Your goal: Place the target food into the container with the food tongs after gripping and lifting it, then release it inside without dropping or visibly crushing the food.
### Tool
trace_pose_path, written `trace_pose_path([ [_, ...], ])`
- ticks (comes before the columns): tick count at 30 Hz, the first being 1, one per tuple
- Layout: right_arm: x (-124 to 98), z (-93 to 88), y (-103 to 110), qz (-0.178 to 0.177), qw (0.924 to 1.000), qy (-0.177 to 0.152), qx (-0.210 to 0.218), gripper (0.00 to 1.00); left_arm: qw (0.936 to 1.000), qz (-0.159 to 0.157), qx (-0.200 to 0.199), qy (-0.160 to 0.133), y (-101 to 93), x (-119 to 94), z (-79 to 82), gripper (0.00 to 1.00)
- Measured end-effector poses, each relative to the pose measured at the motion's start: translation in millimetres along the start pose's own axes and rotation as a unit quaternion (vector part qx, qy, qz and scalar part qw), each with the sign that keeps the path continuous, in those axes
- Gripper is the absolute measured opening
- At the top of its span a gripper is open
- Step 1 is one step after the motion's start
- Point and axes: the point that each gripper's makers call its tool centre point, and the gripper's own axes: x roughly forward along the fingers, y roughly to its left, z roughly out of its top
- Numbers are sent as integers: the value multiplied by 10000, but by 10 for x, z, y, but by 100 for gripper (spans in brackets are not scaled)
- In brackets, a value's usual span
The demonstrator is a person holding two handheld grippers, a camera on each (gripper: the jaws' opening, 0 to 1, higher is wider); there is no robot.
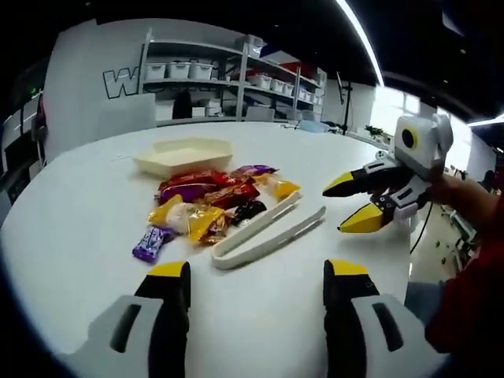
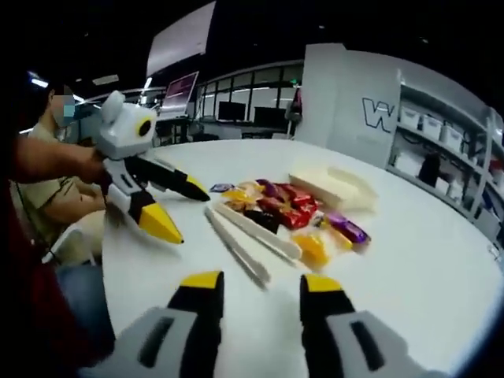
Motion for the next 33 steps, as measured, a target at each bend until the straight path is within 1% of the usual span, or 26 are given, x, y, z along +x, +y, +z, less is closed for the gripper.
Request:
trace_pose_path([
  [2,57,39,-6,68,10000,-59,37,28,9999,-35,-72,-64,11,35,28,61],
  [4,155,85,14,137,9995,-70,-280,26,9999,-87,-72,-76,12,76,58,57],
  [5,200,77,27,201,9995,-41,-256,25,9999,-122,-50,-65,6,94,67,55],
  [6,256,62,36,268,9994,-22,-215,24,9996,-110,-221,-124,4,124,112,51],
  [7,265,54,40,293,9994,-16,-191,22,9994,-166,-268,-114,-13,120,108,49],
  [10,282,-14,47,368,9993,76,-78,21,9997,-125,-174,-133,-13,125,95,48],
  [11,286,15,42,364,9993,-25,-9,21,9997,-117,-144,-138,-17,125,90,48],
  [13,271,2,58,414,9991,9,-7,19,9997,-113,-111,-161,-19,125,84,48],
  [14,266,2,61,425,9991,10,-29,16,9997,-112,-110,-169,-21,121,82,48],
  [15,257,8,73,451,9990,9,-48,14,9997,-105,-136,-183,-26,108,76,46],
  [17,248,3,68,419,9991,42,-18,14,9997,-79,-164,-163,-23,79,61,41],
  [20,201,-14,87,494,9987,69,61,13,9996,-48,-229,-166,-26,23,19,34],
  [22,154,-37,129,579,9982,101,69,9,9995,-57,-234,-186,-51,-20,-12,33],
  [24,105,-62,191,693,9975,163,47,3,9995,-57,-252,-199,-86,-67,-40,33],
  [25,82,-72,211,723,9972,197,83,3,9995,-54,-245,-210,-103,-90,-54,33],
  [27,30,-88,324,992,9947,225,174,2,9995,-50,-221,-234,-120,-122,-80,32],
  [28,14,-90,360,1061,9940,225,152,2,9994,-72,-216,-271,-137,-156,-101,32],
  [30,9,-94,404,1155,9931,207,38,2,9982,-274,-353,-391,-189,-191,-97,34],
  [31,10,-85,449,1282,9915,155,-134,2,9967,-406,-549,-448,-224,-201,-90,35],
  [32,2,-98,503,1398,9897,174,-267,3,9942,-597,-746,-488,-262,-223,-83,36],
  [33,14,-74,576,1527,9857,109,-705,3,9932,-676,-809,-492,-274,-230,-84,36],
])
